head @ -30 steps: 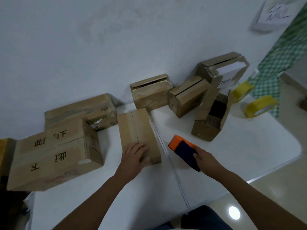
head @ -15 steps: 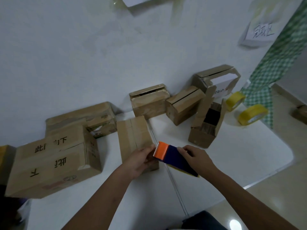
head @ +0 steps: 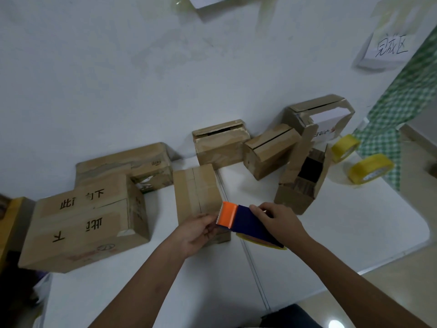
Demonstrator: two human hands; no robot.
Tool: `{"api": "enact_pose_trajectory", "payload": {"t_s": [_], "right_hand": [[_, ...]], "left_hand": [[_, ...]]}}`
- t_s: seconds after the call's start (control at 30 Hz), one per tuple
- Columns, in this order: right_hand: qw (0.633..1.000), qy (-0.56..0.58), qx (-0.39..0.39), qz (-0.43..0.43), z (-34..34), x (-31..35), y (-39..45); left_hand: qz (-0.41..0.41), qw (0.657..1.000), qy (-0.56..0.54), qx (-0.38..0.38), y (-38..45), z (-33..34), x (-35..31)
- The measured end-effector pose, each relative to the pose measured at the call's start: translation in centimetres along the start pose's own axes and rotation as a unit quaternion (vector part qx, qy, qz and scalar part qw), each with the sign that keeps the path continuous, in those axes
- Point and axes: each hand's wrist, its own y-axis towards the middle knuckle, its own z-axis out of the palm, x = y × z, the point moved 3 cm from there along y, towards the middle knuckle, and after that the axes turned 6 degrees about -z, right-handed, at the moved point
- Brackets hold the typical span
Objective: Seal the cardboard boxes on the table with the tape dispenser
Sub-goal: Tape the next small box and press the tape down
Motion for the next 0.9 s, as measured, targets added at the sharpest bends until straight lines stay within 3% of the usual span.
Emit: {"api": "enact_pose_trajectory", "payload": {"t_s": [0.27,0.67,0.9], "right_hand": [[1.000,0.005,0.012,-0.015,-0.1,0.2,0.2],[0.999,-0.028,0.033,-0.026,-0.3,0.8,0.8],[0.995,-0.046,0.058,-0.064,-0.3,2.4,2.2]], "left_hand": [[-0.046,0.995,0.083,0.017,-0.1,-0.4,0.1],[0.064,0.983,0.157,-0.070,0.3,-0.4,0.2],[0.101,0.978,0.146,-0.108,0.2,-1.9,-0.2]]}}
